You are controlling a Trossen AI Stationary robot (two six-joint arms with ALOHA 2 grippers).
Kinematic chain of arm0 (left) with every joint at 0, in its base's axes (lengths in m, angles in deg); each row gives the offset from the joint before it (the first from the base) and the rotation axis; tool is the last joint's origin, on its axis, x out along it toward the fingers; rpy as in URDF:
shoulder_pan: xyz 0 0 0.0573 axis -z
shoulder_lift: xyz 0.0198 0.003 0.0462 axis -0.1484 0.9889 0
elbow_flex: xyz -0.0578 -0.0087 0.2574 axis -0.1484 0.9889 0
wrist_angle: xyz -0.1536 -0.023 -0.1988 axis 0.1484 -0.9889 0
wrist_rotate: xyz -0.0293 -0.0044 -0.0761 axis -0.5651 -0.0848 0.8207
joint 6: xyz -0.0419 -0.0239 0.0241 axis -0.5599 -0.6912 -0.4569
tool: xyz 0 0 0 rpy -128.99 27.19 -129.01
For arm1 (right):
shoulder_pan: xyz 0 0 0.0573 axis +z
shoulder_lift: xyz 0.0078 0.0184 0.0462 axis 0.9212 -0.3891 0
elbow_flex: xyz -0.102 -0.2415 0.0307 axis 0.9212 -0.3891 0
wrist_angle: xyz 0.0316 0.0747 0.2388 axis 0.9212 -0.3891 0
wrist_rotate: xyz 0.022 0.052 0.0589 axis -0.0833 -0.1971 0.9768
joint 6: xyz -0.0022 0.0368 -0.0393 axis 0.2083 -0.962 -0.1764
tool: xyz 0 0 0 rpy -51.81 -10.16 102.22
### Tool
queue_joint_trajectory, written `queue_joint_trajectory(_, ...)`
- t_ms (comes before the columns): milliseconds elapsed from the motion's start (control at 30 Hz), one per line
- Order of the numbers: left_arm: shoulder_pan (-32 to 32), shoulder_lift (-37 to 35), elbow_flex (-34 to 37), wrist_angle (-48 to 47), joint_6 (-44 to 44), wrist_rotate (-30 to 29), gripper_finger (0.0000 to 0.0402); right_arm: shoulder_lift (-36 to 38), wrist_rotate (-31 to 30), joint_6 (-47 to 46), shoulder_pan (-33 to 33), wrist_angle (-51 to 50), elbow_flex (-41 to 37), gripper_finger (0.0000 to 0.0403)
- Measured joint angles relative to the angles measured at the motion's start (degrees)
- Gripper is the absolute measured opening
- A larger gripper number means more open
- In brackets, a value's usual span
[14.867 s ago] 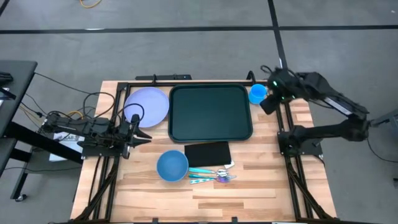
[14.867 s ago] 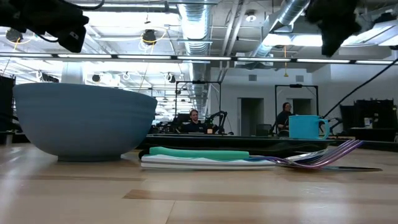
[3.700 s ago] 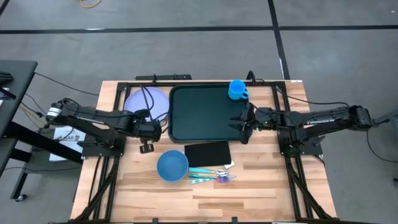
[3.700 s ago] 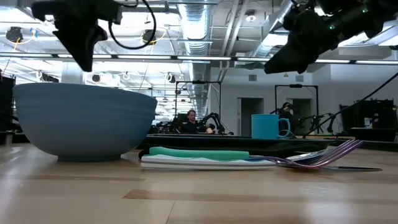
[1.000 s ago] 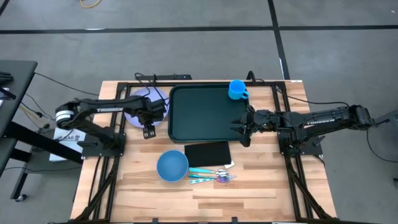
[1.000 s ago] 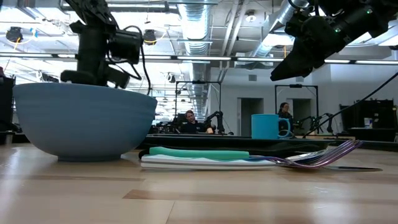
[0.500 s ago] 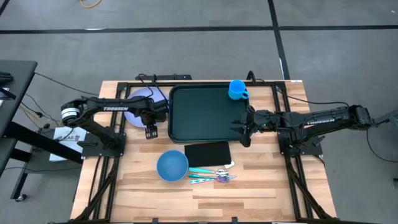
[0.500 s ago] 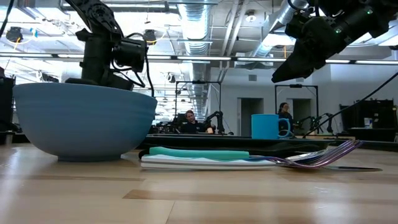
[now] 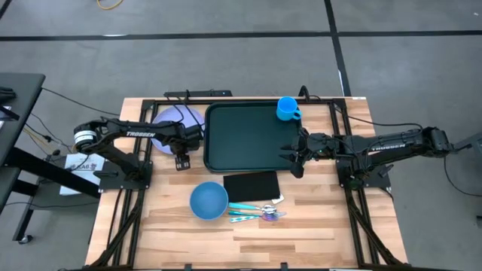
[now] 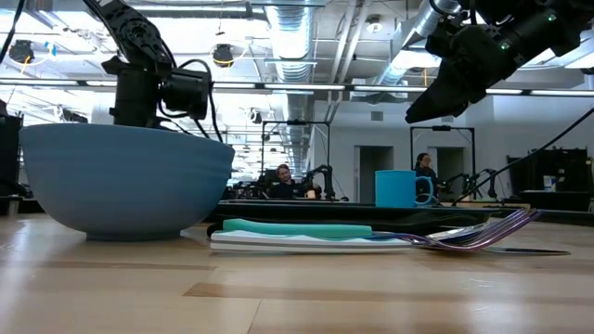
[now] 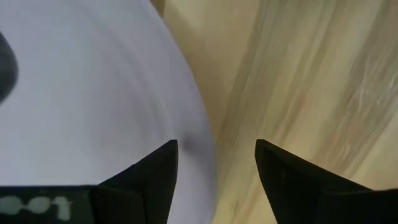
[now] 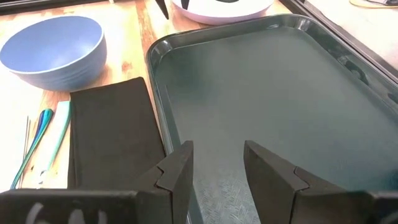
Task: Set up tray
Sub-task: Put the violet plate under the blue mug on the black tray
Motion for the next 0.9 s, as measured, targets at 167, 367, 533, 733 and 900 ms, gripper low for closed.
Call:
queue_joint_trajectory(167, 0.0, 0.0, 0.0, -0.17, -0.19, -1.64, 0.0203, 0.0, 0.0, -0.02, 0.0, 0.02, 0.0, 0.0133)
queue_joint_trajectory(367, 0.0, 0.0, 0.0, -0.21, -0.2, -1.93, 0.0203, 0.0, -0.01, -0.04, 0.0, 0.06, 0.0, 0.0133)
queue_joint_trajectory(533, 0.0, 0.0, 0.0, -0.21, -0.14, -1.93, 0.0189, 0.0, -0.01, -0.04, 0.0, 0.07, 0.0, 0.0133)
queue_joint_trajectory(733, 0.0, 0.0, 0.26, -0.32, -0.17, -1.85, 0.0129, 0.0, 0.0, -0.03, 0.0, 0.09, 0.0, 0.0133)
queue_joint_trajectory(900, 0.0, 0.0, 0.26, -0.29, -0.19, -1.69, 0.0077, 0.0, 0.0, -0.04, 0.01, 0.1, 0.0, 0.0134)
